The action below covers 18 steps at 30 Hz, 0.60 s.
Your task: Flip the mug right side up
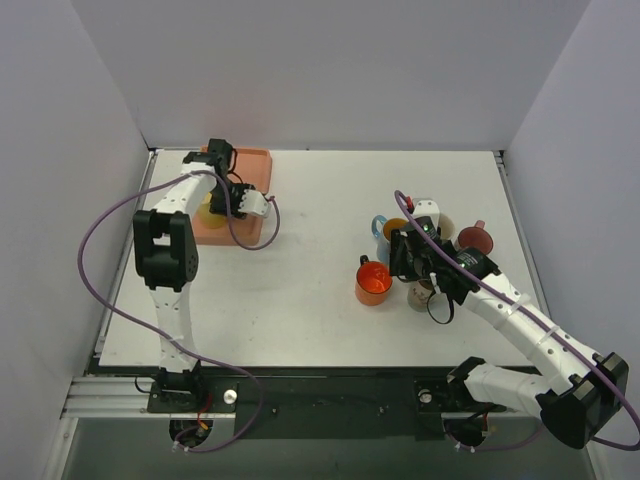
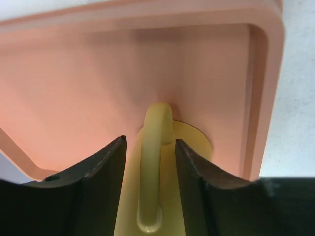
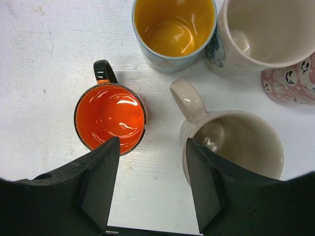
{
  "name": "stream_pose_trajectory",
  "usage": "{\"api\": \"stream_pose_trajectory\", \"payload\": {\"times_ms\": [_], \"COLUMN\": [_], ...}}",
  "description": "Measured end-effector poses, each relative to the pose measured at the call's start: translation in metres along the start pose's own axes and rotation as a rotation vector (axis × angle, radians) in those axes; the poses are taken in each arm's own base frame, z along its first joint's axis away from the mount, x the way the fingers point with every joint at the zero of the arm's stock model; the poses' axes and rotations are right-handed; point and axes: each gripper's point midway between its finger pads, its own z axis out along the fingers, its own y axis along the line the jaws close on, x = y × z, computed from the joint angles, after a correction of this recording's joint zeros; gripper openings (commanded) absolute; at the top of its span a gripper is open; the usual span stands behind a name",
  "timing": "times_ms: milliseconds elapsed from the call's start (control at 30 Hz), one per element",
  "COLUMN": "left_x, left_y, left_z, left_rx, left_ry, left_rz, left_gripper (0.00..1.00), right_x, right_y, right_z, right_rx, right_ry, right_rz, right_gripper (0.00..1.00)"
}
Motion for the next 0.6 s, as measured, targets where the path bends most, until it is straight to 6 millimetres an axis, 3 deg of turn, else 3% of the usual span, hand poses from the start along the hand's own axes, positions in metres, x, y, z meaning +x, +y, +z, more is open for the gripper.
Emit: {"api": "stream_pose_trajectory", "payload": {"times_ms": [33, 67, 100, 233, 367, 500, 600], "left_x": [0.003, 0.005, 0.007, 0.012, 0.004, -0.004, -0.002], "left_y": [0.002, 0.002, 0.003, 0.005, 0.009, 0.032, 0.047], "left_z": [0.003, 0.005, 0.007, 0.006, -0.003, -0.029, -0.052], "left_rx": [-0.006, -0.009, -0.011, -0.017, -0.031, -0.123, -0.196], "left_ry": [0.014, 0.024, 0.031, 0.059, -0.004, -0.125, -0.206], "left_rz": [-0.001, -0.005, 0.005, -0.005, -0.092, -0.251, -0.383], "left_gripper": [0.19, 0.05, 0.0, 0.0, 0.0, 0.0, 0.0], "right_x": [0.0, 0.0, 0.0, 0.0, 0.0, -0.008, -0.031], "right_y": [0.0, 0.0, 0.0, 0.0, 0.001, 0.007, 0.022], "right_z": [0.0, 0.0, 0.0, 0.0, 0.0, -0.005, -0.017], "right_rx": [0.0, 0.0, 0.0, 0.0, -0.002, -0.013, -0.046], "right_ry": [0.0, 0.0, 0.0, 0.0, 0.001, -0.003, -0.047], "right_rz": [0.001, 0.001, 0.001, 0.001, -0.001, -0.015, -0.028], "right_gripper": [0.52, 0.52, 0.52, 0.52, 0.52, 0.53, 0.64]}}
